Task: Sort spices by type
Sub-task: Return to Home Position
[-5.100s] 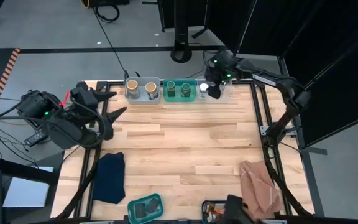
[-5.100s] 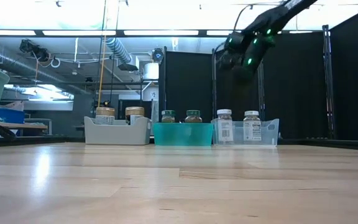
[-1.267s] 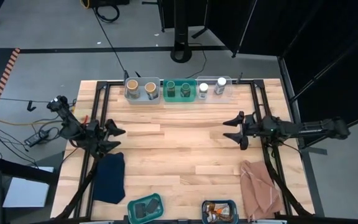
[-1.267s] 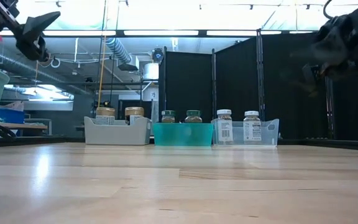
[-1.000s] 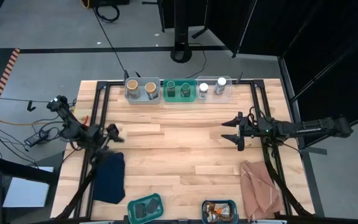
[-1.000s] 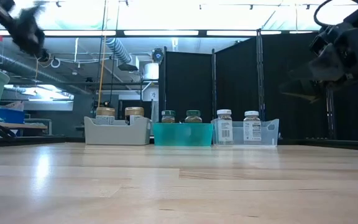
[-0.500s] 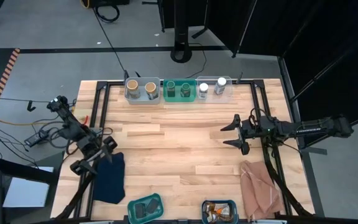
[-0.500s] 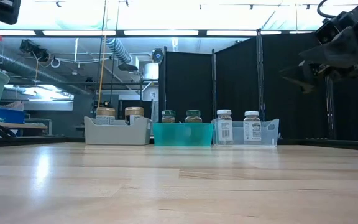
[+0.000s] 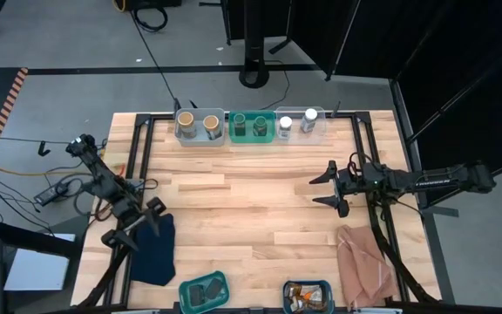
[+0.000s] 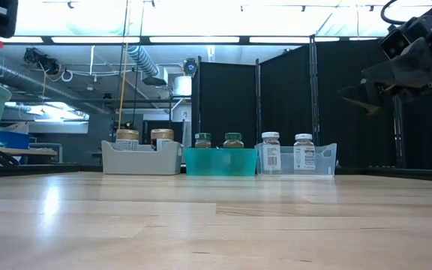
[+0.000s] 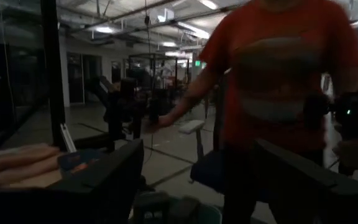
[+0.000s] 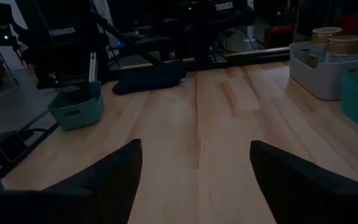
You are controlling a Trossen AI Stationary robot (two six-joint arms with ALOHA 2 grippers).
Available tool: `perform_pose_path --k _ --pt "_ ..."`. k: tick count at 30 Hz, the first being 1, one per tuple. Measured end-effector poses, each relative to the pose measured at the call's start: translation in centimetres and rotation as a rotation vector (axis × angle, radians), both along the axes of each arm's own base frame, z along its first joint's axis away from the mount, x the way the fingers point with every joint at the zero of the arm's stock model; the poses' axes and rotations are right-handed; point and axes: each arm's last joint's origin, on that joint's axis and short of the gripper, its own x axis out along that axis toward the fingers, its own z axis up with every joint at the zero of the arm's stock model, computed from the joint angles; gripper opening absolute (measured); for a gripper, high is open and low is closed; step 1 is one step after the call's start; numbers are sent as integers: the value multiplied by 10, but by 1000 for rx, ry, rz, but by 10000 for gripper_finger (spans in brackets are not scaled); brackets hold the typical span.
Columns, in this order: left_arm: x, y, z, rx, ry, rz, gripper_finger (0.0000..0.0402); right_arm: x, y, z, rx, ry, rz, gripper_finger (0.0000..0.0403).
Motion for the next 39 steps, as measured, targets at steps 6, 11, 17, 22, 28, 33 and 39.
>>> perform_pose_path --k 6,11,17,22,28,33,39 --pt "1 -1 -3 -9 69 -10 300 0 0 0 0 -1 0 302" --pt "1 -1 -3 -13 58 -9 300 0 0 0 0 -1 0 306" --pt "1 -1 -3 -12 58 -9 300 0 0 0 1 -3 0 305" --pt "1 -1 -3 -11 58 -8 300 0 0 0 1 -3 0 304" --pt "1 -1 -3 -11 57 -8 300 0 0 0 1 -3 0 307" --pt "1 -1 -3 -11 57 -8 300 0 0 0 1 -3 0 303" --pt "1 -1 -3 -11 57 -8 300 0 0 0 1 -3 0 304"
